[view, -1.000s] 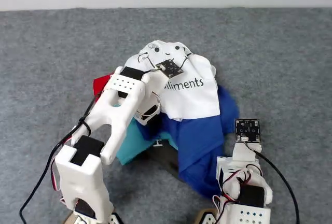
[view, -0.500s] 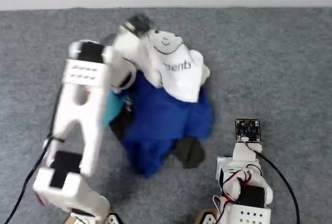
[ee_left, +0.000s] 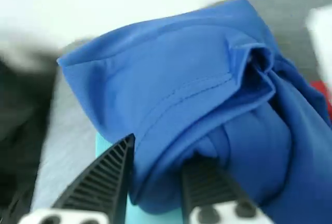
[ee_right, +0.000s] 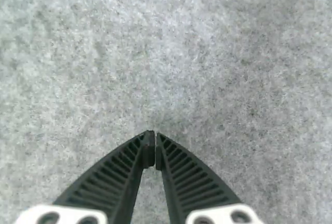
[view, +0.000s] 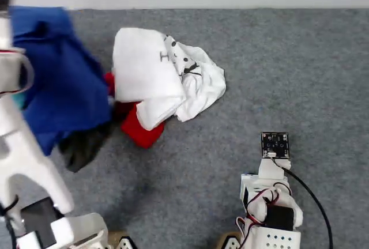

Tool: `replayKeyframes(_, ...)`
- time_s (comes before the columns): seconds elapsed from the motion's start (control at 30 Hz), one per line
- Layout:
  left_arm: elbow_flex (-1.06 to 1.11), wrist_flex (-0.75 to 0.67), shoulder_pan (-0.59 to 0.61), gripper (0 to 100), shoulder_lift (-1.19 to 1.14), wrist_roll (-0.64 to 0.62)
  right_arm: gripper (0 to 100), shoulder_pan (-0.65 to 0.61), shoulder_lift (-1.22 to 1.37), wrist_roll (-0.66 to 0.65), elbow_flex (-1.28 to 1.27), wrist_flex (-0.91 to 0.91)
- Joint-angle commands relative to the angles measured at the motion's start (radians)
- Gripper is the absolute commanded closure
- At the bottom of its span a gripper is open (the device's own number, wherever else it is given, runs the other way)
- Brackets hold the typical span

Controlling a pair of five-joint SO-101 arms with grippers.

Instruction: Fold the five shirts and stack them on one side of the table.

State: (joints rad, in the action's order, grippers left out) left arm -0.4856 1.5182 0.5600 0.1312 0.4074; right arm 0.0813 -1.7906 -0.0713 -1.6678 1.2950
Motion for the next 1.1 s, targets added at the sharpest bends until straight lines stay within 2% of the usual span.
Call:
replayKeyframes(0.0, -0.059, -0.092, 0.160, 99, 0.074, 0.011, 99.0, -0.002, -0.001, -0.006, -0.015, 0.004)
replayKeyframes(0.1, -0.036, -0.129, 0.267, 99, 0.061, 0.011, 99.0, -0.002, -0.001, -0.006, -0.015, 0.004)
replayKeyframes(0.2, 0.031, -0.157, 0.325, 99, 0.021, 0.011, 99.0, -0.002, -0.001, -0.006, -0.015, 0.004)
replayKeyframes(0.47, 0.139, -0.144, 0.321, 97, -0.089, 0.092, 99.0, -0.002, -0.001, -0.006, -0.015, 0.004)
replayKeyframes(0.57, 0.139, -0.049, 0.315, 84, -0.101, 0.207, 99.0, -0.002, -0.001, -0.006, -0.015, 0.004)
replayKeyframes(0.63, 0.137, -0.005, 0.315, 75, -0.095, 0.236, 99.0, -0.002, -0.001, -0.006, -0.015, 0.004)
replayKeyframes(0.73, 0.099, 0.026, 0.311, 73, -0.094, 0.236, 99.0, -0.002, -0.001, -0.006, -0.015, 0.004)
replayKeyframes(0.93, -0.027, 0.109, 0.236, 73, -0.094, 0.236, 99.0, -0.002, -0.001, -0.006, -0.015, 0.004)
replayKeyframes(1.07, -0.039, 0.242, 0.086, 73, -0.103, 0.233, 99.0, -0.002, -0.001, -0.006, -0.015, 0.004)
